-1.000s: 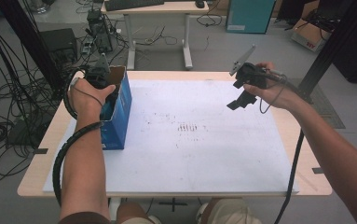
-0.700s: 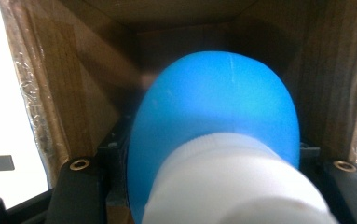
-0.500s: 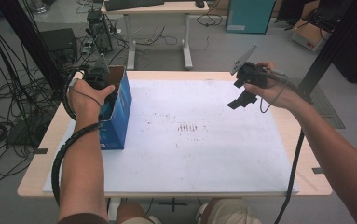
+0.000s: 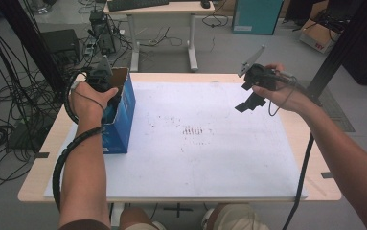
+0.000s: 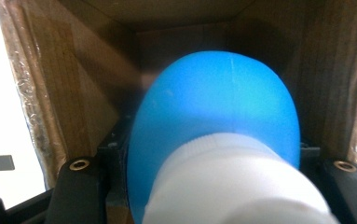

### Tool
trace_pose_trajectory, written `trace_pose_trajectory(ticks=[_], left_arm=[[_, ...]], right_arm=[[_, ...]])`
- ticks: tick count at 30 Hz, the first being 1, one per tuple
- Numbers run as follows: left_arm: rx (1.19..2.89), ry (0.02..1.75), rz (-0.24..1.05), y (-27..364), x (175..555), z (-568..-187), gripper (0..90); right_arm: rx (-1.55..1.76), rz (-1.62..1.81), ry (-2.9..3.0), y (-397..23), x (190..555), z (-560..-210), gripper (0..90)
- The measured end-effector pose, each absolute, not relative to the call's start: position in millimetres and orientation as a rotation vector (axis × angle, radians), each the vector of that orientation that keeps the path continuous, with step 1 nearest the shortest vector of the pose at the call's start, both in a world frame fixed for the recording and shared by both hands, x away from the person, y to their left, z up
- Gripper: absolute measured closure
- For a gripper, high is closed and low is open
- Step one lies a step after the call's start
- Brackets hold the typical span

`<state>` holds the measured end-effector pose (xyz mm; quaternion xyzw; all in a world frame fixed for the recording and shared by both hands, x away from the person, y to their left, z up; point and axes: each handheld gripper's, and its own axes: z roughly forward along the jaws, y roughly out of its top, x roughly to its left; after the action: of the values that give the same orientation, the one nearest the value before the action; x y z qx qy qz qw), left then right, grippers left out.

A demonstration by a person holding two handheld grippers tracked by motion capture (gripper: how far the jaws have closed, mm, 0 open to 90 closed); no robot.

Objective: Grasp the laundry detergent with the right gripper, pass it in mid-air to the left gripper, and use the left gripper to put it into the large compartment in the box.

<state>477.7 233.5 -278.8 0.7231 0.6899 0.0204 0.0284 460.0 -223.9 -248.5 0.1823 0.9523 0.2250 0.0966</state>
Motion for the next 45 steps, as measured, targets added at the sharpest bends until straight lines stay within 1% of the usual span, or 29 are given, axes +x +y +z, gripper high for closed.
trace_pose_trajectory(ticks=[45], left_arm=[[2.235, 2.121, 0.078, 232.8, 477.0, -278.8, 36.7]], right_arm=[[0.550, 0.661, 2.812, -233.9, 458.5, -247.0, 6.8]])
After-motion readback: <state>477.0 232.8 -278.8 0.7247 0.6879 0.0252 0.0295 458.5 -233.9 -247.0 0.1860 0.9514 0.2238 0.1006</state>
